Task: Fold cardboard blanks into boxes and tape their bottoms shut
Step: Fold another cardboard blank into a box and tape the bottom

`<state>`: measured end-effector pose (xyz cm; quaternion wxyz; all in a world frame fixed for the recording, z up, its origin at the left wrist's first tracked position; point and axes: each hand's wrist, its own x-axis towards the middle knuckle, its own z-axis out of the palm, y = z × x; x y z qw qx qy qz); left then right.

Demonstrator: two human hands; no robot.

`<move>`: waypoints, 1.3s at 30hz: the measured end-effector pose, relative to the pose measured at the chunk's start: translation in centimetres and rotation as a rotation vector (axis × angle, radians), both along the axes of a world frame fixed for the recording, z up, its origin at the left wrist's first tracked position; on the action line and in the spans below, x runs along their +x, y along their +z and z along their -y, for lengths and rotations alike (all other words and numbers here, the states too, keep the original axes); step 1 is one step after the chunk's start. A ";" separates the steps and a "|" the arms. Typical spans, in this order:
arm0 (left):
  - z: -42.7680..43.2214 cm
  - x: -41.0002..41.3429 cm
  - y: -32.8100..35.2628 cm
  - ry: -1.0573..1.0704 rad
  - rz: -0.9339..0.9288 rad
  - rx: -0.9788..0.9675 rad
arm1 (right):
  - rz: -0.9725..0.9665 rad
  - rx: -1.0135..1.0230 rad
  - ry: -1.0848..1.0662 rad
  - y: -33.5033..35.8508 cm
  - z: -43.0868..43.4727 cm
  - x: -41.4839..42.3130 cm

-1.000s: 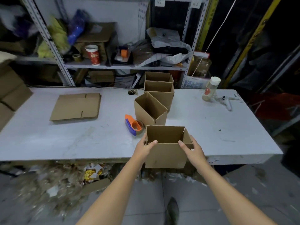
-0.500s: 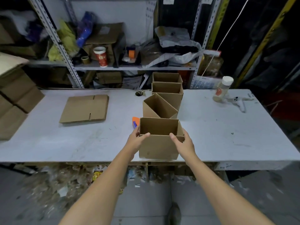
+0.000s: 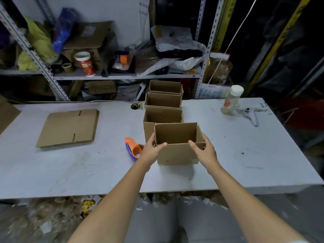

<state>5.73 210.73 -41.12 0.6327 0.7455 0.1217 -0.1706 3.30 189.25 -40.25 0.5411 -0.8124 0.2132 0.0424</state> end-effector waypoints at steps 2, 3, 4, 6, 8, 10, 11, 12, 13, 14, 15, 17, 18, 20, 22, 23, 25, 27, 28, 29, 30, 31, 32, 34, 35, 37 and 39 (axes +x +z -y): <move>0.1 0.5 -0.3 0.009 -0.001 0.019 | -0.006 0.015 0.002 -0.5 0.0 0.5; -0.1 0.6 -0.5 0.013 -0.007 0.030 | -0.010 0.024 0.005 -0.9 -0.2 0.6; -0.4 0.7 -0.8 0.016 -0.015 0.040 | -0.016 0.031 0.012 -1.2 -0.5 0.6; -1.4 0.8 -1.4 0.026 -0.031 0.049 | -0.030 0.049 0.032 -1.8 -1.2 0.5; -2.2 0.9 -1.8 0.036 -0.040 0.048 | -0.045 0.064 0.059 -2.3 -1.7 0.7; -2.6 1.3 -2.0 0.032 -0.047 0.051 | -0.059 0.069 0.092 -2.6 -2.0 1.2; -2.8 1.5 -2.0 0.029 -0.054 0.057 | -0.068 0.068 0.103 -2.7 -2.0 1.5; -2.8 1.7 -2.1 0.027 -0.058 0.059 | -0.074 0.065 0.113 -2.8 -2.0 1.8; -2.8 1.7 -2.1 0.027 -0.065 0.066 | -0.080 0.069 0.125 -2.9 -2.0 2.0; -2.8 1.8 -2.2 0.028 -0.067 0.077 | -0.084 0.073 0.136 -3.0 -1.9 2.2; -2.7 1.8 -2.1 0.027 -0.073 0.093 | -0.091 0.080 0.145 -3.1 -1.8 2.4; -2.7 1.7 -2.2 0.028 -0.074 0.120 | -0.100 0.099 0.166 -3.1 -1.6 2.6; -2.7 1.6 -2.2 0.025 -0.072 0.130 | -0.105 0.105 0.174 -3.0 -1.6 2.7; -2.7 1.4 -1.9 0.006 -0.072 0.153 | -0.114 0.105 0.186 -2.7 -1.4 2.7; -2.9 1.2 -1.7 -0.011 -0.082 0.176 | -0.127 0.091 0.202 -2.4 -1.3 2.7; -3.2 1.1 -1.5 -0.016 -0.091 0.185 | -0.137 0.080 0.211 -2.2 -1.2 2.6; -3.6 0.8 -1.2 -0.020 -0.101 0.191 | -0.161 0.058 0.222 -1.8 -0.9 2.2; -4.3 0.3 -1.1 -0.025 -0.096 0.227 | -0.174 0.021 0.201 -1.6 -0.8 1.4; -4.8 -0.2 -1.0 -0.028 -0.087 0.251 | -0.180 -0.001 0.173 -1.6 -0.8 0.9; -5.5 -0.7 -1.0 -0.034 -0.075 0.277 | -0.192 -0.015 0.132 -1.5 -0.7 0.2; -6.3 -1.4 -1.2 -0.043 -0.065 0.298 | -0.199 -0.022 0.082 -1.6 -0.8 -0.6; -7.5 -2.1 -1.4 -0.057 -0.056 0.319 | -0.204 -0.034 0.029 -1.7 -0.9 -1.5; -8.9 -3.0 -1.7 -0.076 -0.040 0.339 | -0.214 -0.057 -0.020 -2.0 -1.1 -2.6; -12.2 -5.0 -2.1 -0.132 -0.007 0.387 | -0.250 -0.122 -0.073 -2.5 -2.5 -5.0; -14.2 -6.1 -2.3 -0.165 -0.001 0.413 | -0.273 -0.153 -0.070 -2.9 -3.7 -6.1; -18.3 -8.4 -2.8 -0.216 -0.013 0.443 | -0.328 -0.186 -0.006 -3.5 -7.1 -8.1; -22.5 -10.4 -3.2 -0.223 -0.046 0.454 | -0.376 -0.191 0.113 -3.8 -11.5 -9.5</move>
